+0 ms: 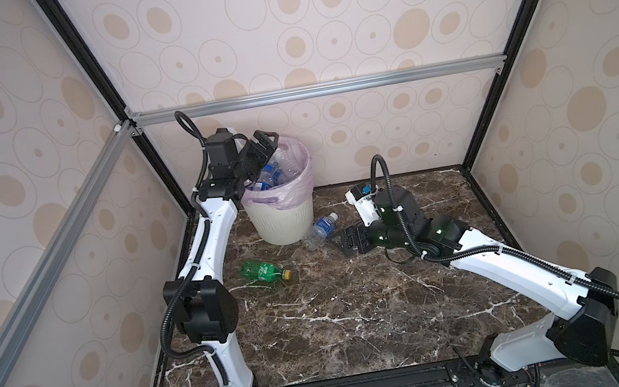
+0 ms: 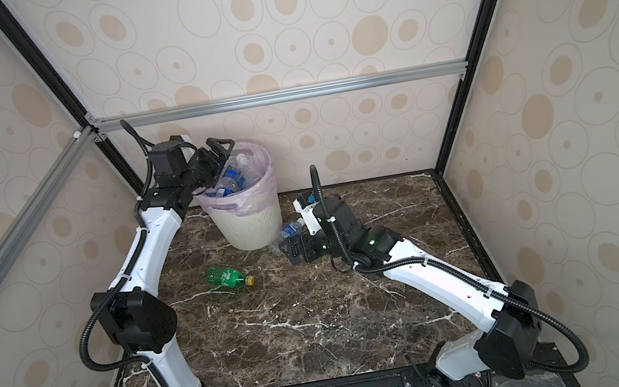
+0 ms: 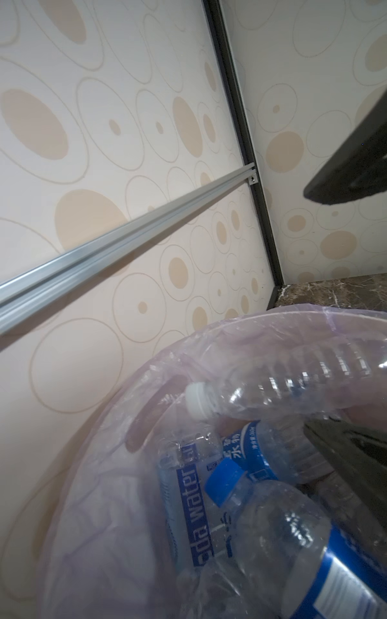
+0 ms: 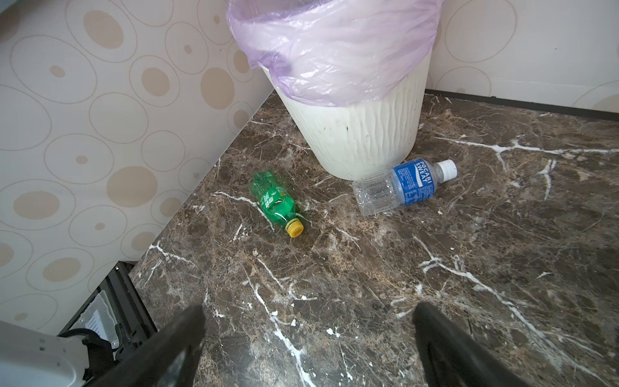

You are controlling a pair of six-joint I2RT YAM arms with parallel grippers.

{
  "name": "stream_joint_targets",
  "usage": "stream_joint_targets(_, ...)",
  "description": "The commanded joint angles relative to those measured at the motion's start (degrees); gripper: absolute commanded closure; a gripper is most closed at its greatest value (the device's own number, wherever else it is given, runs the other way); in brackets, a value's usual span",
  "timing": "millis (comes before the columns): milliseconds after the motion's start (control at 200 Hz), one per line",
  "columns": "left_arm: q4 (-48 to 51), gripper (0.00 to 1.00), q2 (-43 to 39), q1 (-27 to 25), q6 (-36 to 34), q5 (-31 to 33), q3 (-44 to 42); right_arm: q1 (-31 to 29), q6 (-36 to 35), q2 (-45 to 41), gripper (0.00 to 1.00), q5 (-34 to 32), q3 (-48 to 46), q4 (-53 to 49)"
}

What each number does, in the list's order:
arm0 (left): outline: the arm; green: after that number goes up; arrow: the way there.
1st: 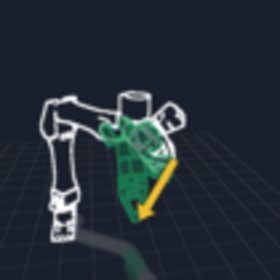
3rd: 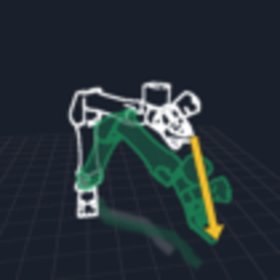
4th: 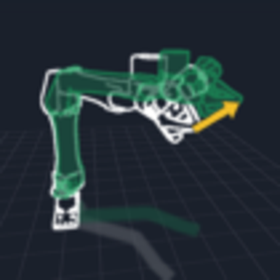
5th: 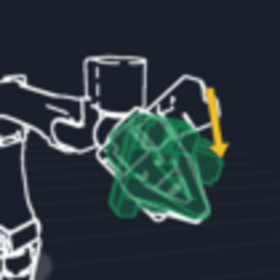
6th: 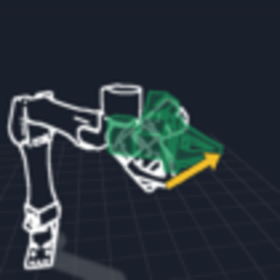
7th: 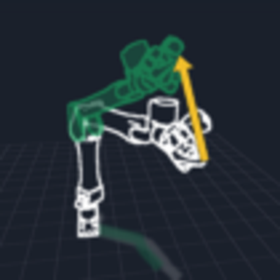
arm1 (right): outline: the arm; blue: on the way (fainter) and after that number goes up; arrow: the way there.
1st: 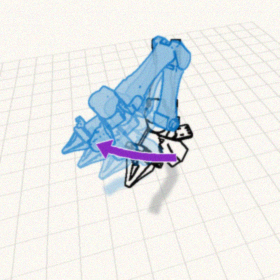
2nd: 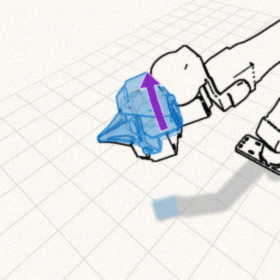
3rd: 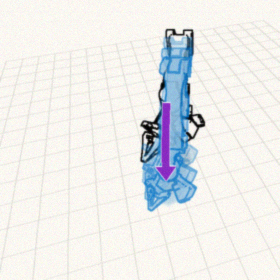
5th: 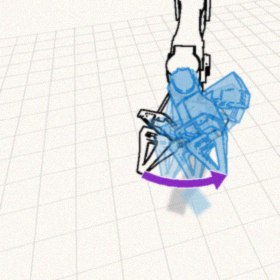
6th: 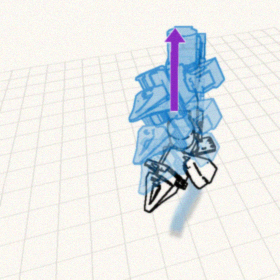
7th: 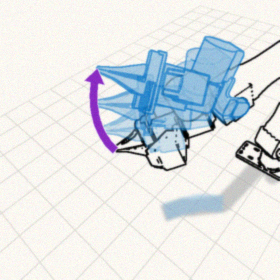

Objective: Throw the plastic bottles in the bin

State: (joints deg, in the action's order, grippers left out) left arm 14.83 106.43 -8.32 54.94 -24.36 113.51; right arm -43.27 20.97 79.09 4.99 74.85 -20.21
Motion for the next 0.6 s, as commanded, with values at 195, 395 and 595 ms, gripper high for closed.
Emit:
stream_joint_targets(195, -6.69, 0.01, -19.48, -0.29, -2.90, -1.92, -10.04, 0.25, 2.47, 0.54, 0.00, 1.73, -0.67, 1.67)
stream_joint_targets(395, -8.59, 0.01, -25.55, -0.23, -3.35, -1.94, -21.02, 0.32, 2.86, 0.28, 0.00, 1.04, -1.18, 1.05)
stream_joint_targets(595, -8.00, 0.01, -31.03, -0.19, -4.67, -1.63, -30.88, 0.35, 2.98, 1.96, 0.00, 0.45, -1.06, -0.67)
